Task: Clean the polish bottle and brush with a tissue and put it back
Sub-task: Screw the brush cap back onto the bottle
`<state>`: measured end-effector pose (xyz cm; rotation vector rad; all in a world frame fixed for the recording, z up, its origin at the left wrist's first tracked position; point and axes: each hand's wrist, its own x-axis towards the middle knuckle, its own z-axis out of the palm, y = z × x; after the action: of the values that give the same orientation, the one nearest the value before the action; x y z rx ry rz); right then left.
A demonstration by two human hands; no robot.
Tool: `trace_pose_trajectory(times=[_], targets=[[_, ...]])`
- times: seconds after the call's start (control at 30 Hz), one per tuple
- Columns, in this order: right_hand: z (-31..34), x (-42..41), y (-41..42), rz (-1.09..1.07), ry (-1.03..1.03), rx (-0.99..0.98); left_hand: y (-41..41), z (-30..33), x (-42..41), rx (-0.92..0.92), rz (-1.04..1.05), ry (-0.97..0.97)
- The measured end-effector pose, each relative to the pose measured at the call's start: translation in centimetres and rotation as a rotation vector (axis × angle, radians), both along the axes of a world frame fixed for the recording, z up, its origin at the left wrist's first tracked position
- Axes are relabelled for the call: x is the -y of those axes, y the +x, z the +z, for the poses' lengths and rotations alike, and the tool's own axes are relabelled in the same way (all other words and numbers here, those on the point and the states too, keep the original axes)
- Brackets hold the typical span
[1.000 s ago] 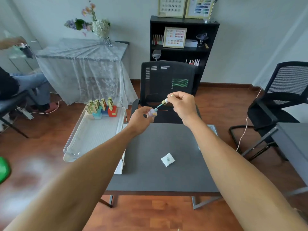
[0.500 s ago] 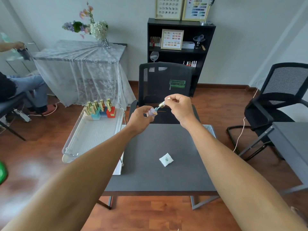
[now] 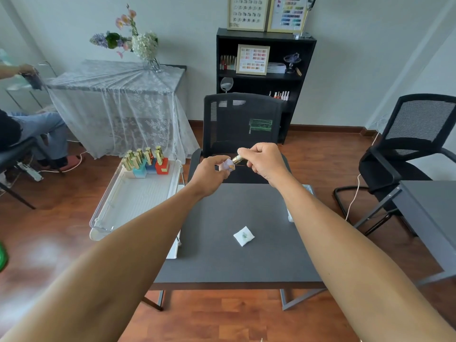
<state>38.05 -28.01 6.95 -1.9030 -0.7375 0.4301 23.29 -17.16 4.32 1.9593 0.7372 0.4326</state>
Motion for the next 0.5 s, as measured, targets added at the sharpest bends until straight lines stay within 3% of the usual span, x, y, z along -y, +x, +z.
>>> trace_pose_trajectory(times=[0.1,0.3,0.5], targets=[[0.19,0.06,0.26,0.012,-0.122,0.207,0.01,0.04,0.09,-0.009,0.012,-0.01],[0.59,0.04,0.75,0.13,-0.037,0.039,-0.04,0.2,-0.31,-0.02,0.039,0.036],[0.67,0.34,0.91,0.099,-0.113,0.106,0.14,0.38,-0.45,-0.029,0.038,0.076]])
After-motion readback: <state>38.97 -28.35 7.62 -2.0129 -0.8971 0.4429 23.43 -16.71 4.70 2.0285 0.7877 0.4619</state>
